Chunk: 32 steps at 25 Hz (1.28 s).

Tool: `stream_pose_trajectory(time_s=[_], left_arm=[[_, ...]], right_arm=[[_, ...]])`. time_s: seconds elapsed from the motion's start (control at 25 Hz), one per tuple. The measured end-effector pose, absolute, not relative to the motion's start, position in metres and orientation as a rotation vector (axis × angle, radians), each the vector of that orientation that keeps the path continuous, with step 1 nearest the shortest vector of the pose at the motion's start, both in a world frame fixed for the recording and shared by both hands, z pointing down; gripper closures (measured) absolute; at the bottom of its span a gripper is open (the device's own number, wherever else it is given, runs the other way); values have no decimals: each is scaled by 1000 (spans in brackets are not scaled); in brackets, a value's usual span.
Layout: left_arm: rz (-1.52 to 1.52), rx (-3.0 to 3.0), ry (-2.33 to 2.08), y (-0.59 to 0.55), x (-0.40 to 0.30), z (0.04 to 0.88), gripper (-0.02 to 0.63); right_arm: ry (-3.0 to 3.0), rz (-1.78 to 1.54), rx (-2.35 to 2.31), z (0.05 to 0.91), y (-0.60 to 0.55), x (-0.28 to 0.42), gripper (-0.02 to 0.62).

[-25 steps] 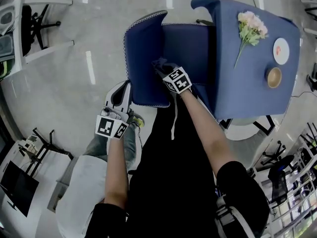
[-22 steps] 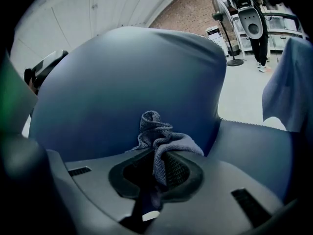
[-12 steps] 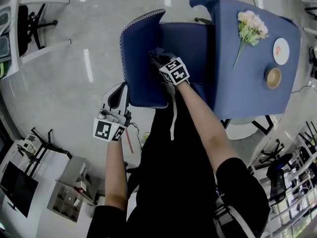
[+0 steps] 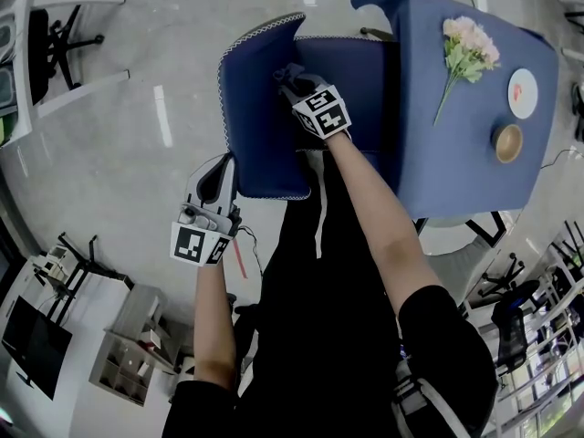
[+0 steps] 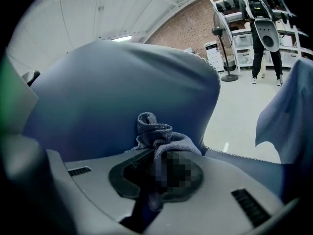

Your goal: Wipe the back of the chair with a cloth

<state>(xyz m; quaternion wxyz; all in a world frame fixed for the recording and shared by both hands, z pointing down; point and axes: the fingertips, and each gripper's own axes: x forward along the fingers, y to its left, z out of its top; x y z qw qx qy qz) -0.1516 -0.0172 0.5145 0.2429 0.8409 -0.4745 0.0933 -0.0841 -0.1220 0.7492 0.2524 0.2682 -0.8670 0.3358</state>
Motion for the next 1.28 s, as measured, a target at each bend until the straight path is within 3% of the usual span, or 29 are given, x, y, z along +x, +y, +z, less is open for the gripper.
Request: stream_pose_trajectory(time_s=[0.96, 1.28], left_arm=[[222, 2327, -1324, -18, -153, 523, 581], [208, 2331, -1331, -18, -153, 525, 581]], right_arm=[[-2334, 858, 866, 802, -199, -62, 537], [-2239, 801, 750, 840, -171, -64, 537]])
